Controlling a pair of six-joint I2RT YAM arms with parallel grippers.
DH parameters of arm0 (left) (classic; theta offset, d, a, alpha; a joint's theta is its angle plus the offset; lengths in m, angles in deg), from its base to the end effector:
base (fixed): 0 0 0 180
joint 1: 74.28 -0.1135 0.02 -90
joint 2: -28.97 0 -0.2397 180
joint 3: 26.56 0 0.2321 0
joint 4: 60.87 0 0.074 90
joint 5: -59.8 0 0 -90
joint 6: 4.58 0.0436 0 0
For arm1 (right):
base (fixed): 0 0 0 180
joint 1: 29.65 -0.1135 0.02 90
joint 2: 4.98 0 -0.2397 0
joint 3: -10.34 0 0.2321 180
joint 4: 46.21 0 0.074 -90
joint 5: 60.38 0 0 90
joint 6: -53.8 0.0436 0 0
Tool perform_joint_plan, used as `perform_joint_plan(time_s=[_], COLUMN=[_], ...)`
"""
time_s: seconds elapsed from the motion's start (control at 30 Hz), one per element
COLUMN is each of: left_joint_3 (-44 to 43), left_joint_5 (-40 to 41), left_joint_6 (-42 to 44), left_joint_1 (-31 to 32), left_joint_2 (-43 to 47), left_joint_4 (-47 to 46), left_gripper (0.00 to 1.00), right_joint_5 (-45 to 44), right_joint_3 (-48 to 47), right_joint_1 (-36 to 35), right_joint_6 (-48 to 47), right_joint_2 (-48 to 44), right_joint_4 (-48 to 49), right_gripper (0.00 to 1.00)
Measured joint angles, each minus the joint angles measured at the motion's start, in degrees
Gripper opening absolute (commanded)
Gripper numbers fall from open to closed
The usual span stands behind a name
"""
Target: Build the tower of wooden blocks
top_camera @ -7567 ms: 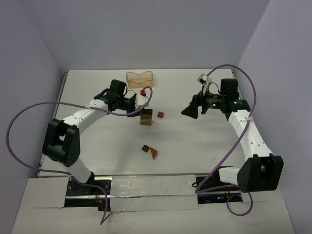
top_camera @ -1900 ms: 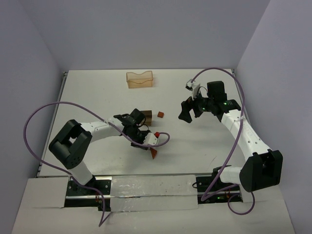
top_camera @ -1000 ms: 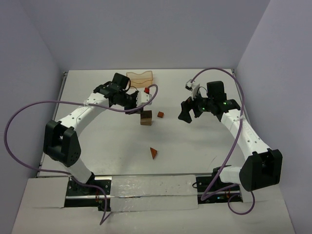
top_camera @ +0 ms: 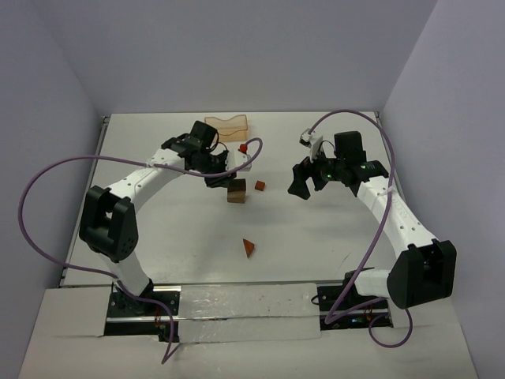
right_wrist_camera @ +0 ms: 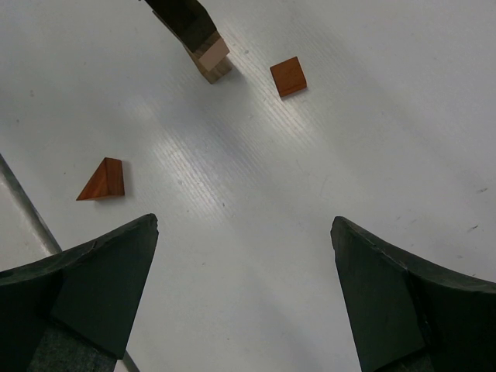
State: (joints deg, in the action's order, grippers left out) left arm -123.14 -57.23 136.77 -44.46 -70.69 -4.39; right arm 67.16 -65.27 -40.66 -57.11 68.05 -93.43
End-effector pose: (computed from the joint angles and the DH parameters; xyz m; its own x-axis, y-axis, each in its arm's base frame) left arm 0.2931 -0.1908 0.2400 0.0348 0.7819 -0.6224 0.9856 0.0763 0.1510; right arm 0.2493 0.0756 0.2769 -0.4384 -0.3736 -0.8175 -0.7852 0.6018 0.1460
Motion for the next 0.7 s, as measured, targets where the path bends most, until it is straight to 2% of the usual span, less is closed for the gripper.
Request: perform_joint_plan(time_s=[0.7], left_joint_3=[-1.1], left_joint_5=[2.3], left_joint_6=[-1.3], left_joint_1=[1.2], left_joint_2=[-1.1], left_joint_4=[-0.2], left_gripper=[0.33], right_joint_5=[0.0], right_joint_3=[0.0], right_joint_1=[0.0], right_joint_6=[0.0], right_joint_2=[0.2], right_joint_4=[0.0], right_gripper=[1.0])
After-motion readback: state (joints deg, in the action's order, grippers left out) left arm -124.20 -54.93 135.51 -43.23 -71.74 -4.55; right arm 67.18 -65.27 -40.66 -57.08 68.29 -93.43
